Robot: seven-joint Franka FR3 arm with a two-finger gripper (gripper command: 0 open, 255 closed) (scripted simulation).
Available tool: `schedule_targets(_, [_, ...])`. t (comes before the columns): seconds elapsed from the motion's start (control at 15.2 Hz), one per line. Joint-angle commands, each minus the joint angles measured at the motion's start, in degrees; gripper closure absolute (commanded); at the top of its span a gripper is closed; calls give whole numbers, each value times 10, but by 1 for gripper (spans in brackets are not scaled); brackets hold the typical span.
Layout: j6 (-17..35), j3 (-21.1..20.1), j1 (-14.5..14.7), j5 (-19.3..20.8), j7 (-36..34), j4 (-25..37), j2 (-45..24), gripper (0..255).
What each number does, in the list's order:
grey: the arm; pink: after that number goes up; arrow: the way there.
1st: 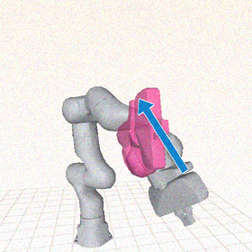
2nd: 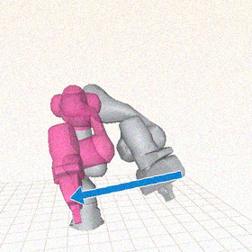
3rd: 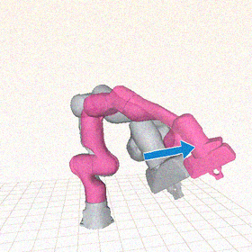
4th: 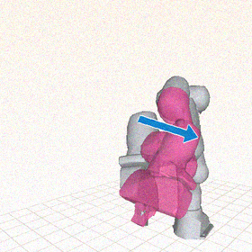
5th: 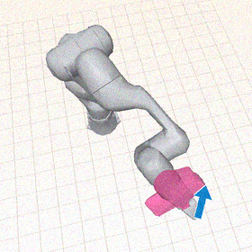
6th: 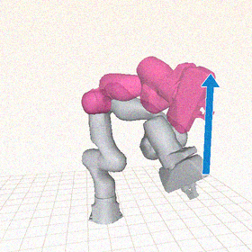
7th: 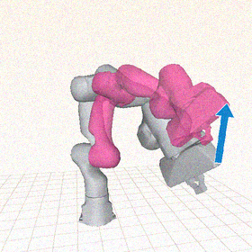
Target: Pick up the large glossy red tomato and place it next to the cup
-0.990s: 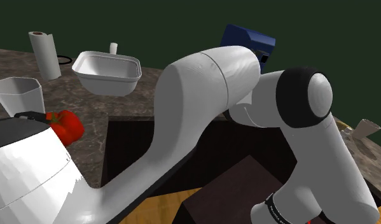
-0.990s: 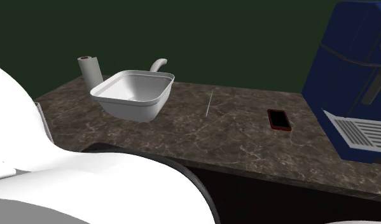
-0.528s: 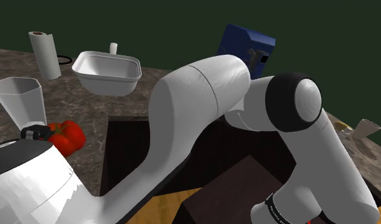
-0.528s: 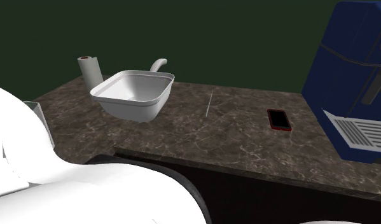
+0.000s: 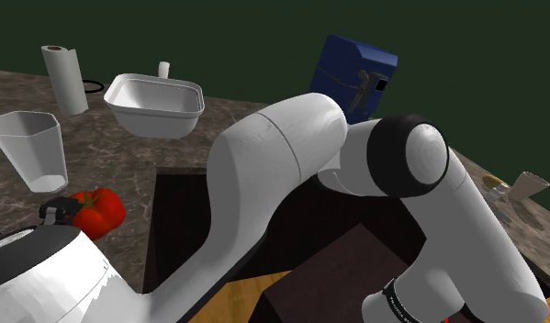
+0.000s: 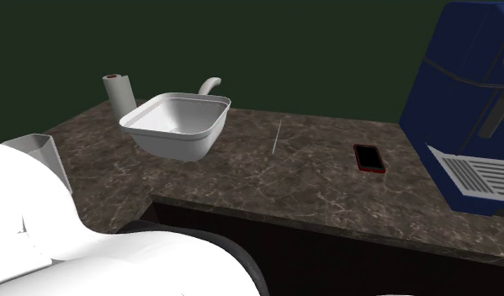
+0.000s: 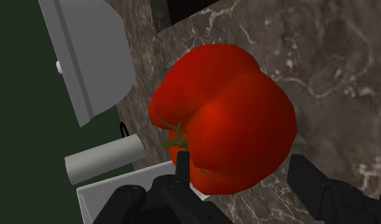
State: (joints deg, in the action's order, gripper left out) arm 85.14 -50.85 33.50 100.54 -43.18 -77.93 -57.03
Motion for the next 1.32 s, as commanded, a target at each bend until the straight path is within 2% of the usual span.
schedule_targets(0.0, [0,1,0,1,-2,0,-1,255])
schedule_targets(0.33, [0,1,0,1,-2,0,-1,255])
schedule_targets(0.4, [0,1,0,1,-2,0,-1,0])
schedule_targets(0.73, [0,1,0,1,-2,0,-1,0])
schedule_targets(0.99, [-39,-17,30,-20,-4,1,15,0])
schedule_targets(1.25, [-39,-17,30,-20,-4,1,15,0])
